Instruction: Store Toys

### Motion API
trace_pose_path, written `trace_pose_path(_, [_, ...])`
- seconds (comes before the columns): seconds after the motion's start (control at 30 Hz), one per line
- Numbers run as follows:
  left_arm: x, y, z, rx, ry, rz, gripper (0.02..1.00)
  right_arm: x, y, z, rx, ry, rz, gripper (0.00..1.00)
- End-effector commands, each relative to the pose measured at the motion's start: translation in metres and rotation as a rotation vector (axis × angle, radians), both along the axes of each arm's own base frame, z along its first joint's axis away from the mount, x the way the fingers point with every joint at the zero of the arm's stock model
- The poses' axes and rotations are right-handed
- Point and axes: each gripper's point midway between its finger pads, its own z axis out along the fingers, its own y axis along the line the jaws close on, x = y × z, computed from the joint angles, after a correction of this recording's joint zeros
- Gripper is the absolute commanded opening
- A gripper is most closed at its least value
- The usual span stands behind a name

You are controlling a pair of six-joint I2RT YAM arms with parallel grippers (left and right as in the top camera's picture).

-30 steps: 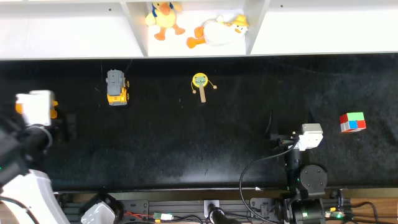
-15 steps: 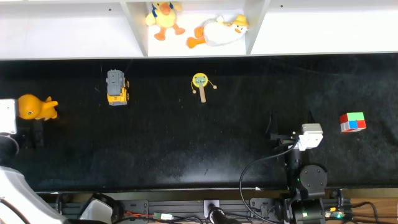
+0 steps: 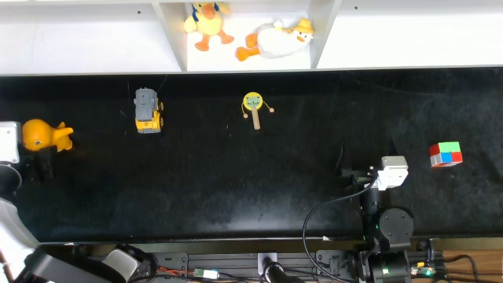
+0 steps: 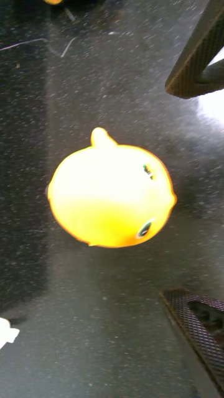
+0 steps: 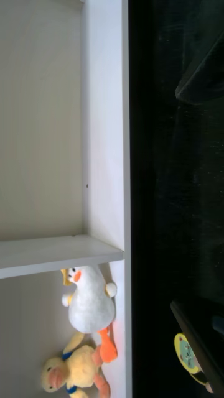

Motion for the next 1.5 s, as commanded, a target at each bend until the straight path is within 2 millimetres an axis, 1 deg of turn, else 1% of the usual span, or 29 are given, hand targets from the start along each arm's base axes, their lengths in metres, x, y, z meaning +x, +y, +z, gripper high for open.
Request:
trace_pose_path(0.03, [0.011,0.002,0.008,-0.020,-0.050,-0.015,0.998,0.000,-0.002,-0.003,0.004,-0.001,-0.009,0.993])
trace_pose_path(0.23, [0.020,0.002,-0.004,-0.032,-0.041,-0.038,0.998,0.000,-0.002,-0.003,0.004,-0.001,-0.009,0.996])
trace_pose_path(0.37, [0.030,0.001,-0.003,-0.014,-0.053,-0.061,0.998,0.000,-0.002,-0.003,0.004,-0.001,-0.009,0.996])
trace_pose_path(0.43, [0.034,0.004,-0.003,-0.014,-0.062,-0.048,0.998,0.000,-0.002,-0.003,0.004,-0.001,-0.009,0.996])
trace_pose_path(0.57, [0.035,0.010,-0.007,-0.013,-0.055,-0.021,0.998,0.000,-0.002,-0.003,0.004,-0.001,-0.009,0.996])
trace_pose_path(0.73, [0.035,0.010,-0.011,-0.020,-0.048,-0.019,0.998,0.000,-0.002,-0.003,0.004,-0.001,-0.009,0.993])
trace_pose_path(0.77, [0.035,0.011,-0.011,-0.020,-0.049,-0.019,0.978,0.000,-0.002,-0.003,0.004,-0.001,-0.009,0.996])
trace_pose_path(0.8, [0.035,0.011,-0.011,-0.019,-0.050,-0.019,0.928,0.000,-0.002,-0.003,0.004,-0.001,-0.009,0.996])
trace_pose_path(1.0, [0.036,0.012,-0.010,-0.015,-0.052,-0.019,0.516,0.000,-0.002,-0.003,0.004,-0.001,-0.009,0.996])
trace_pose_path(1.07, [0.036,0.012,-0.010,-0.014,-0.053,-0.020,0.400,0.000,-0.002,-0.003,0.004,-0.001,-0.009,0.996])
trace_pose_path(1.13, [0.036,0.011,-0.010,-0.017,-0.055,-0.021,0.318,0.000,-0.002,-0.003,0.004,-0.001,-0.009,0.993])
trace_pose_path(1.23, [0.036,0.008,-0.004,-0.040,-0.072,-0.003,0.246,0.000,-0.002,-0.003,0.004,-0.001,-0.009,0.996])
trace_pose_path(1.27, [0.036,0.007,0.001,-0.050,-0.085,0.008,0.215,0.000,-0.002,-0.003,0.004,-0.001,-0.009,0.996])
trace_pose_path(1.3, [0.036,0.006,0.006,-0.056,-0.099,0.017,0.205,0.000,-0.002,-0.003,0.004,-0.001,-0.009,0.996])
trace_pose_path(1.4, [0.037,-0.001,0.028,-0.058,-0.151,0.034,0.174,0.000,-0.002,-0.003,0.004,-0.001,-0.009,0.996])
trace_pose_path(1.5, [0.041,-0.010,0.051,-0.039,-0.196,0.029,0.165,0.000,-0.002,-0.003,0.004,-0.001,-0.009,0.996])
